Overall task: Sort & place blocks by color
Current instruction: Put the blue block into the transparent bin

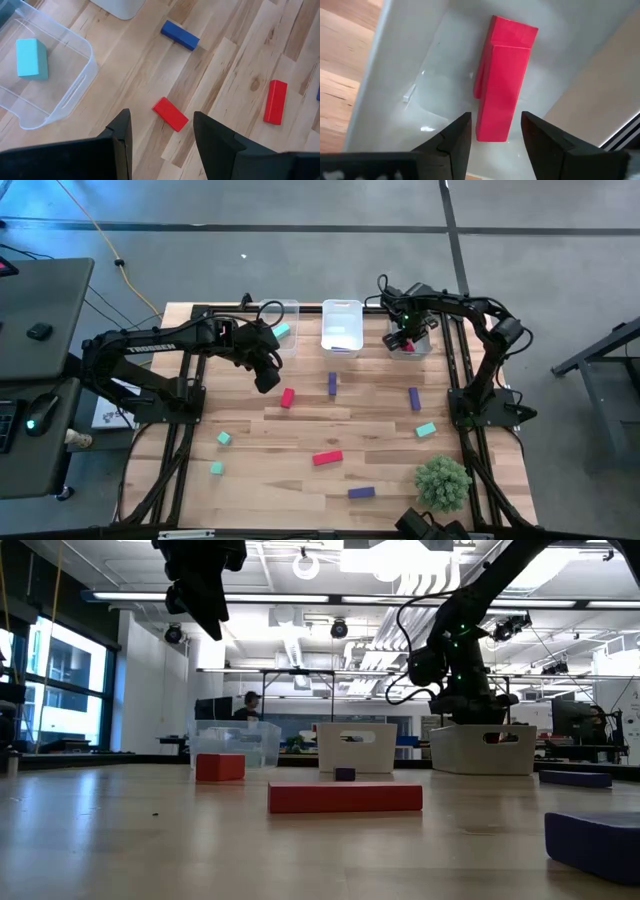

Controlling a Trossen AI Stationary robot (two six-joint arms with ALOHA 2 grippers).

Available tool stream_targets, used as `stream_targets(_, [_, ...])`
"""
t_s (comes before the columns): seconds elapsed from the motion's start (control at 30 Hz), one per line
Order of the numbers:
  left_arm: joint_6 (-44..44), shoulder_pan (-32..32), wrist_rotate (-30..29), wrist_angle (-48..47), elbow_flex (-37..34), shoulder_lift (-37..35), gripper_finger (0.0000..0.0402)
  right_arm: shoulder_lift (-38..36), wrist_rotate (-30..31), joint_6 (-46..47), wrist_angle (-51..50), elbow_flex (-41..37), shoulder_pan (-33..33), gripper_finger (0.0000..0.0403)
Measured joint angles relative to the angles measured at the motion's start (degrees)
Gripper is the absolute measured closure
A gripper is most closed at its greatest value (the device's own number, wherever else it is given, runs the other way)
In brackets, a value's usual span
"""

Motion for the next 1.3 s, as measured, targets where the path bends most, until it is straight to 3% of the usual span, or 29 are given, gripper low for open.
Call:
stream_targets(0.4, [-3.5,0.3,-0.3,-0.9,0.0,0.0,0.0215,-9.2,2.1,3.4,0.1,0.0,1.8,0.0242])
stream_targets(0.77, [-10.9,-2.3,0.6,-11.6,0.0,0.0,0.0215,-17.6,1.9,10.1,3.2,0.1,8.8,0.0242])
stream_targets(1.3, [-16.7,-10.2,0.6,-19.0,0.0,0.0,0.0215,-19.4,-0.6,19.6,7.2,0.1,22.2,0.0242])
